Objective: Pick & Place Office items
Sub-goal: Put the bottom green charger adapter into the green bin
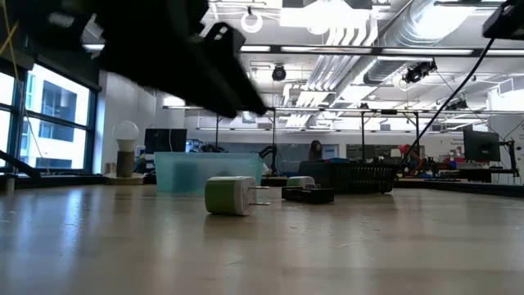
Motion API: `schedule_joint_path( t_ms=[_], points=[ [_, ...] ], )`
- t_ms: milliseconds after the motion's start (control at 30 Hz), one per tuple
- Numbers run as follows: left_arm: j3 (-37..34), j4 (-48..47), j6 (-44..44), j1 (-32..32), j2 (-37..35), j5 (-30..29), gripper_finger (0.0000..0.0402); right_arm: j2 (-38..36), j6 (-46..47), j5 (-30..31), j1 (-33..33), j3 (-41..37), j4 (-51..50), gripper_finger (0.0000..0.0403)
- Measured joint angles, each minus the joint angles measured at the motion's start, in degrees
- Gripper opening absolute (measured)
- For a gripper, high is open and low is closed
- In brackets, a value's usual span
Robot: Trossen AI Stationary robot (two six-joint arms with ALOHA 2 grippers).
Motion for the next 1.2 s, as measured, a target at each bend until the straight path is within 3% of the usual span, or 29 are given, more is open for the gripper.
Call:
schedule_joint_path(
  t_ms=[200, 400, 667, 1200],
  points=[
    [0.38, -1.63, 2.64, 0.59, 2.31, -1.19, 0.0273, 0.01, 2.28, 3.45, 3.9, 0.0, 3.0, 0.0097],
    [1.2, -2.45, -0.87, 2.92, 3.72, 0.87, 0.0273, 0.01, 3.24, 6.07, 6.4, 0.01, 4.75, 0.0097],
    [1.1, -3.16, 4.97, 3.5, 4.83, 2.16, 0.0273, 0.01, 2.72, 8.06, 6.87, 0.02, 5.1, 0.0097],
    [1.08, -5.53, 3.33, 5.31, 4.86, 4.65, 0.0245, 0.01, 0.68, 10.46, 6.87, 0.02, 5.1, 0.0097]
  ],
)
